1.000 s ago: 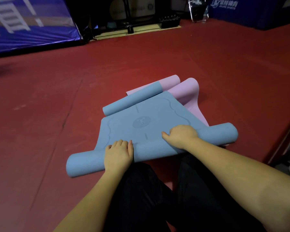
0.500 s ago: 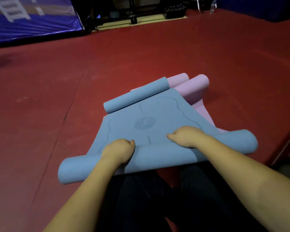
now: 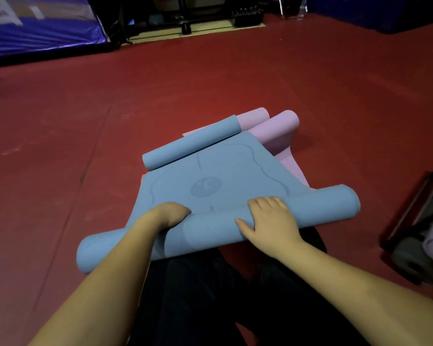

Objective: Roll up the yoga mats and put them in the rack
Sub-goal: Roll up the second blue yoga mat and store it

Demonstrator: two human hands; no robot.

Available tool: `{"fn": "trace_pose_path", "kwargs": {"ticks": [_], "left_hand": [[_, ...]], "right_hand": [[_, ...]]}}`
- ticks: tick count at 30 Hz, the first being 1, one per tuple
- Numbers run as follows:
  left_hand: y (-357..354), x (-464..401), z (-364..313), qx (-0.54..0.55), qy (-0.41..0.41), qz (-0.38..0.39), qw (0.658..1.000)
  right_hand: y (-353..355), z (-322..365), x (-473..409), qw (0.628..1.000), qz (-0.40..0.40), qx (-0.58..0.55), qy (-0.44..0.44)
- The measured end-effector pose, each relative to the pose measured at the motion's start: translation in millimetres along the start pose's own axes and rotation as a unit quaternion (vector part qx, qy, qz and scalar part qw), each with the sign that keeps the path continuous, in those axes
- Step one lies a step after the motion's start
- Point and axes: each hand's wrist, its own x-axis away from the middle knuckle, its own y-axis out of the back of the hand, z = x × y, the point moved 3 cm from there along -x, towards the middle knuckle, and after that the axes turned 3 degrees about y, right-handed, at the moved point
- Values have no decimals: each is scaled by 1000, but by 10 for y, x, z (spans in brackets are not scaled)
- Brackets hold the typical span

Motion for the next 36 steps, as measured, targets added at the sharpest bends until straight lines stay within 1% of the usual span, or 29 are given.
{"fn": "trace_pose_path", "kwargs": {"ticks": [2,3,4,6,7,8,10,11,13,16,20,26,28,30,33,35,36], "left_hand": [[-21,-43,58,20,10,-29,999],[-21,-52,63,15,-2,-72,997],[-22,-55,78,11,-21,-141,990],[-14,46,81,11,-59,-306,950],[-24,121,90,14,-72,-358,931],[-63,179,101,19,-80,-384,920],[-184,258,141,24,-95,-413,905],[-260,274,166,30,-100,-416,903],[-441,291,240,24,-108,-400,910],[-603,302,282,-42,-103,-379,919],[-450,285,212,-68,-68,-354,930],[-265,455,105,-49,-78,-344,935],[-265,492,95,-57,-69,-311,946],[-284,499,106,-42,-58,-264,962],[-268,420,125,-30,-43,-217,975],[-237,342,134,-30,-34,-192,980],[-219,287,142,-24,-30,-177,983]], "right_hand": [[0,-4,-49,1000,-11,7,-9],[11,-8,-75,1000,-14,7,-17],[13,-7,-117,1000,-14,7,-21],[22,-22,-177,1000,-10,6,-27],[31,-17,-194,1000,-1,4,-31],[29,-19,-207,999,8,4,-35],[20,-19,-242,999,24,5,-41],[32,-17,-271,998,40,6,-44],[87,4,-347,996,68,14,-47],[109,-22,-456,994,95,27,-48],[179,-8,-528,987,149,16,-51],[413,-102,-557,972,226,0,-63],[454,-123,-522,959,275,-8,-60],[449,-114,-513,943,328,-24,-52],[392,-94,-542,921,383,-47,-48],[327,-101,-551,919,387,-55,-52],[300,-102,-563,928,365,-56,-49]]}}
